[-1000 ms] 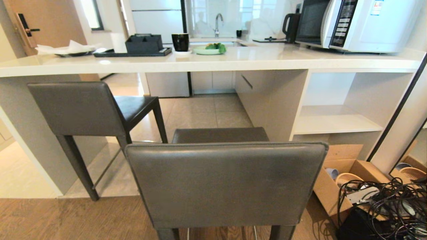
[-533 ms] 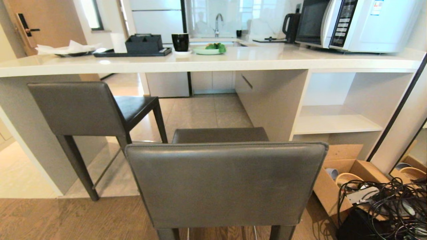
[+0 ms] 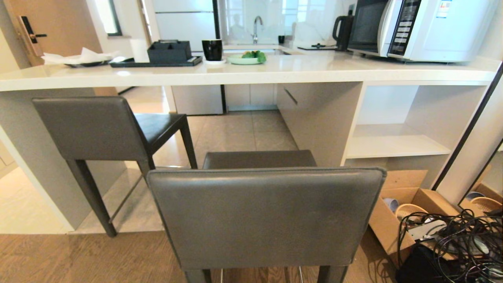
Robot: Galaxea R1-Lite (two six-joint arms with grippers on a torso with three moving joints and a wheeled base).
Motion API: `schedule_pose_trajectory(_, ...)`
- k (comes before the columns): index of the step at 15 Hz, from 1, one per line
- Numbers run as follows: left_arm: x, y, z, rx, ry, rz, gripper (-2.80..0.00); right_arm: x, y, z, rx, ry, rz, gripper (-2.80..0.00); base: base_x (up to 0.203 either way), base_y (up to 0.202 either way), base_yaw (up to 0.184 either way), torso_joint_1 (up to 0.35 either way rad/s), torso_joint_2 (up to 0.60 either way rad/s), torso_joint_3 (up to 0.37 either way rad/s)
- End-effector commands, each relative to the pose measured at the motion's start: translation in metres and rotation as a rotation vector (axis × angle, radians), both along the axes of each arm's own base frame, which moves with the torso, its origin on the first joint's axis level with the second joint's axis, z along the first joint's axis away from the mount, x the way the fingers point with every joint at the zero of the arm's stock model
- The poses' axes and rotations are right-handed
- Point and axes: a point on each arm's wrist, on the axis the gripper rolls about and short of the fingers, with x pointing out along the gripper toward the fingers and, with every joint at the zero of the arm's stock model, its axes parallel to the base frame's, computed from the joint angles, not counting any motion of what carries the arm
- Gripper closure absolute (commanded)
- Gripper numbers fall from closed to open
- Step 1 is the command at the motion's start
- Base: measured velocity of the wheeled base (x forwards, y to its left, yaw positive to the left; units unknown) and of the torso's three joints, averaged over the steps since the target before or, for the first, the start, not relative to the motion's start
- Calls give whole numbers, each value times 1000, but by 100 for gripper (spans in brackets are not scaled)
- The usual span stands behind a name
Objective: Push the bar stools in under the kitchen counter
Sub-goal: Pull the gray chair out from under the dining table
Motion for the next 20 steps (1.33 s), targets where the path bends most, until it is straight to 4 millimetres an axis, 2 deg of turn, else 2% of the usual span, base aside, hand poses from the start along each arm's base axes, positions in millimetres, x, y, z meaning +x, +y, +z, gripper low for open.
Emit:
schedule_pose_trajectory(1, 11, 3, -11, 23, -31, 148, -280, -18, 0, -25, -19, 8, -7, -280, 0, 0, 0, 0, 0, 0)
schedule_pose_trajectory(3, 14, 5, -13, 41, -44, 266, -280, -14, -2, -35, -40, 44, -101, -280, 0, 0, 0, 0, 0, 0)
schedule_pose_trajectory(5, 15, 8, -15, 51, -31, 401, -280, -2, -4, -51, -122, 72, -217, -280, 0, 0, 0, 0, 0, 0)
schedule_pose_trajectory(6, 18, 10, -24, 78, -1, 448, -280, 6, -5, -60, -160, 95, -295, -280, 0, 0, 0, 0, 0, 0)
schedule_pose_trajectory(10, 32, 10, -53, 193, 18, 489, -280, 21, -9, -77, -175, 109, -466, -280, 0, 0, 0, 0, 0, 0)
schedule_pose_trajectory(13, 33, 11, -54, 203, -4, 508, -280, 40, -12, -105, -171, 138, -592, -280, 0, 0, 0, 0, 0, 0)
schedule_pose_trajectory(14, 33, 11, -54, 205, -5, 507, -280, 46, -12, -114, -178, 107, -613, -280, 0, 0, 0, 0, 0, 0)
schedule_pose_trajectory(16, 33, 11, -54, 187, 2, 513, -280, 50, -12, -118, -192, 50, -638, -280, 0, 0, 0, 0, 0, 0)
schedule_pose_trajectory(20, 33, 11, -53, 209, -5, 510, -280, 50, -11, -126, -95, 175, -574, -280, 0, 0, 0, 0, 0, 0)
